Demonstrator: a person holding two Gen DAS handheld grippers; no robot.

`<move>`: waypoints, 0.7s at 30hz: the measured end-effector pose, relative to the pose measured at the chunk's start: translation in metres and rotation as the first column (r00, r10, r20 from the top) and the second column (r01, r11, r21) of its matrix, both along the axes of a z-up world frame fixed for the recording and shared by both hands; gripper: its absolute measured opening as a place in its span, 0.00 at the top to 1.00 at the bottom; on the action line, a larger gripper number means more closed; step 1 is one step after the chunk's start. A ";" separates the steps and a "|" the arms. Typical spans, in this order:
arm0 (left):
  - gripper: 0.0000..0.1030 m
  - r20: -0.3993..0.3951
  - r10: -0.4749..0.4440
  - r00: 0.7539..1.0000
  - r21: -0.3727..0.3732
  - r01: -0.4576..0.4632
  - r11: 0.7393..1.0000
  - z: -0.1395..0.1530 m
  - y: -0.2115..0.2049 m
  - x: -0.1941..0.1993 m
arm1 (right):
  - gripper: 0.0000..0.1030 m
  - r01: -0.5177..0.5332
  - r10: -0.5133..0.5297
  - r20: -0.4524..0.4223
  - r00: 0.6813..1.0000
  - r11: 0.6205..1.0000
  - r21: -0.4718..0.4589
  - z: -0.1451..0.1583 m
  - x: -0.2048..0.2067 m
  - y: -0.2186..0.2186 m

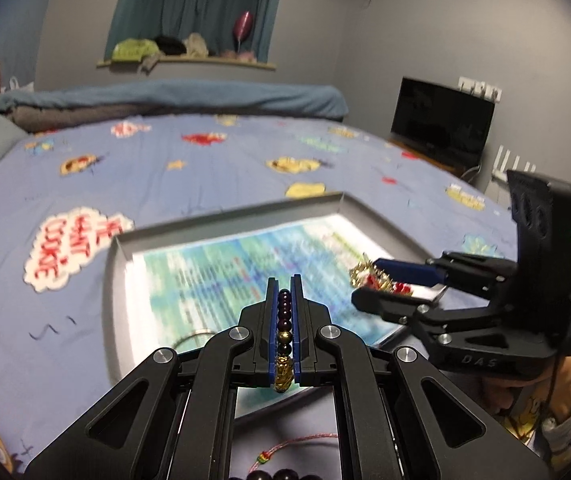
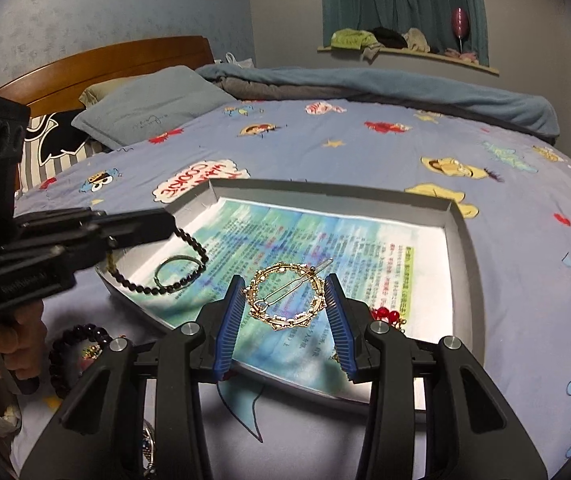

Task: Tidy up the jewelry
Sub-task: 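Carry the black bracelet into the grey box with the left tool while the right places the clip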

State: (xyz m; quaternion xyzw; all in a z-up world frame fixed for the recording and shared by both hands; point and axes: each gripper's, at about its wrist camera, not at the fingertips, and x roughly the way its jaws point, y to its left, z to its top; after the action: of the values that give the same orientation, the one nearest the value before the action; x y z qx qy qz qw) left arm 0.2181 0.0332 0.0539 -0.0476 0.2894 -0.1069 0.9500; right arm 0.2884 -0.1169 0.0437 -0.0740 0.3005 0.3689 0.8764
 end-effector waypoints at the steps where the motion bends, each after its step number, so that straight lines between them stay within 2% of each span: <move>1: 0.94 -0.011 0.000 1.000 0.000 0.000 1.000 -0.003 0.000 0.002 | 0.60 0.000 0.000 -0.006 1.000 1.000 -0.004 -0.002 0.001 0.001; 11: 0.94 -0.083 0.039 0.996 0.002 -0.039 0.999 -0.021 0.007 0.011 | 0.60 0.003 -0.004 -0.018 1.000 0.999 -0.035 -0.009 0.002 0.004; 14: 0.88 -0.082 0.054 0.995 0.003 -0.054 0.999 -0.022 0.009 0.009 | 0.60 -0.001 0.001 -0.018 1.000 0.999 -0.045 -0.011 0.001 0.006; 17: 0.88 -0.084 0.062 0.995 0.016 -0.061 0.998 -0.023 0.008 0.009 | 0.60 -0.001 0.000 -0.016 1.000 0.999 -0.049 -0.011 0.001 0.006; 19: 0.84 -0.082 0.069 0.994 0.023 -0.067 0.997 -0.022 0.008 0.008 | 0.59 -0.001 0.000 -0.015 1.000 0.999 -0.052 -0.011 0.001 0.007; 21: 0.73 -0.072 0.073 0.995 0.024 -0.072 0.997 -0.020 0.008 0.005 | 0.59 0.000 0.000 -0.013 1.000 0.999 -0.052 -0.011 0.001 0.007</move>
State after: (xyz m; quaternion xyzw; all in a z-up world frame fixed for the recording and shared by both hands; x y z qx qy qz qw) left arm 0.2234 0.0417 0.0334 -0.0519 0.3230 -0.0675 0.9425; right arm 0.2898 -0.1098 0.0326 -0.0944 0.3159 0.3614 0.8721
